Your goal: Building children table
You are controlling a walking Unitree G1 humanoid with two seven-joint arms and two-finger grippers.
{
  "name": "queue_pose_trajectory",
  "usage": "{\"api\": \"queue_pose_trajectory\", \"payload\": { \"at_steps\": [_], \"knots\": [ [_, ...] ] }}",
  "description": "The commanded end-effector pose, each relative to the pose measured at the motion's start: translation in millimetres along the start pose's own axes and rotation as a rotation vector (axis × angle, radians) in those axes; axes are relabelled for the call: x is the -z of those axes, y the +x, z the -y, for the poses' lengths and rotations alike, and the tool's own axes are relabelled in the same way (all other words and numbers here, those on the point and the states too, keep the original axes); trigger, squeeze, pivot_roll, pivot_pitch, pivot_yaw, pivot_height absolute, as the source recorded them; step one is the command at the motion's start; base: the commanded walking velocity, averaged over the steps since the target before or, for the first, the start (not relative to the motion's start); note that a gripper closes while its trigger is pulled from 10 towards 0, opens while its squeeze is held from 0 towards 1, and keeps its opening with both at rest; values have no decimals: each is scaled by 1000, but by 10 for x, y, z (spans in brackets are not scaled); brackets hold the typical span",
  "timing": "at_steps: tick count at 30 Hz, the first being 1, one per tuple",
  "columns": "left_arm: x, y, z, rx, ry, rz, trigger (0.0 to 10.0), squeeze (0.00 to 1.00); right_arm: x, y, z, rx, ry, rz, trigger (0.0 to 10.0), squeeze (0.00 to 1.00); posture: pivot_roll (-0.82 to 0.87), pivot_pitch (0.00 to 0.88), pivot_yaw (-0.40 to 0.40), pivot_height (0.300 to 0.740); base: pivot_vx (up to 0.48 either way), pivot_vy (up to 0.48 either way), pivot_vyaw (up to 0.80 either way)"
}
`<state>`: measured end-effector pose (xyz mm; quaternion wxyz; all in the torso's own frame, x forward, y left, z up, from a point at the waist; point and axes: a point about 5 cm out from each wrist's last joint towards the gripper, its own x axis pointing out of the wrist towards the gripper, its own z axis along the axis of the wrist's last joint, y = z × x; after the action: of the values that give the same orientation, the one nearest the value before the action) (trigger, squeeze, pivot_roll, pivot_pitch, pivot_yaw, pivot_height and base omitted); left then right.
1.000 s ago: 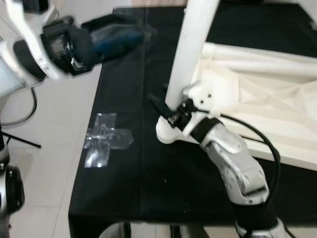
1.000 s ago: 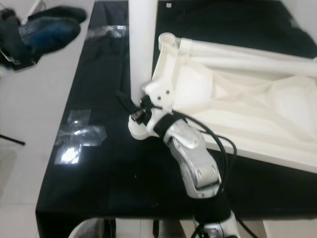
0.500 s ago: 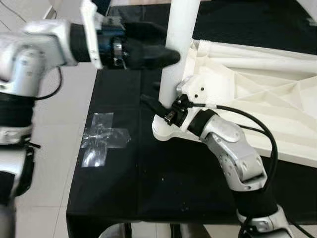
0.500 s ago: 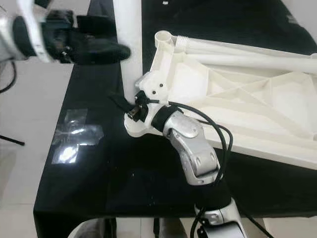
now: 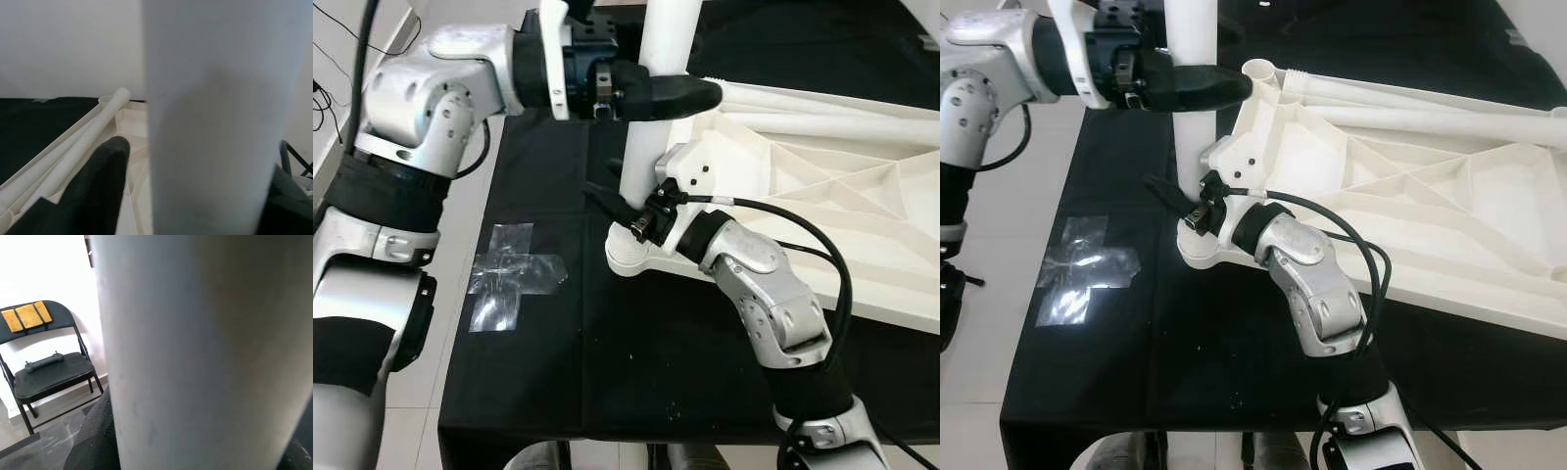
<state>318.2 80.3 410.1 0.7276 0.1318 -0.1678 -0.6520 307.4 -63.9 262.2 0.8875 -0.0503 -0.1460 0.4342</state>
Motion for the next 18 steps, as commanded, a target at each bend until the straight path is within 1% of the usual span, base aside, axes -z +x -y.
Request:
{"api": "queue_pose_trajectory", "payload": {
  "at_steps": [1, 5, 11, 13, 15, 17, 18],
  "knots": [
    [5, -16, -78, -55, 45, -50, 0, 0, 101, 113, -286, -139, 12, -28, 10000, 0, 72, 283, 22, 740, 0, 0, 0],
    [-22, -12, -93, -56, 76, -54, 0, 0, 113, 113, -270, -132, 10, -37, 10000, 0, 73, 282, 19, 740, 0, 0, 0],
    [-42, -10, -75, -46, 83, -48, 0, 0, 113, 115, -242, -132, 2, -42, 10000, 0, 72, 281, 14, 740, 0, 0, 0],
    [-72, -6, -42, -33, 85, -34, 0, 0, 110, 106, -190, -139, -19, -51, 10000, 0, 73, 279, 12, 740, 0, 0, 0],
    [-72, -6, -42, -33, 85, -34, 0, 0, 110, 106, -190, -139, -19, -51, 10000, 0, 73, 279, 12, 740, 0, 0, 0],
    [-112, -2, -23, -21, 88, -11, 0, 0, 99, 101, -97, -148, -39, -62, 10000, 0, 72, 276, 9, 740, 0, 0, 0],
    [-112, -2, -23, -21, 88, -11, 0, 0, 99, 101, -97, -148, -39, -62, 10000, 0, 72, 276, 9, 740, 0, 0, 0]
  ]
}}
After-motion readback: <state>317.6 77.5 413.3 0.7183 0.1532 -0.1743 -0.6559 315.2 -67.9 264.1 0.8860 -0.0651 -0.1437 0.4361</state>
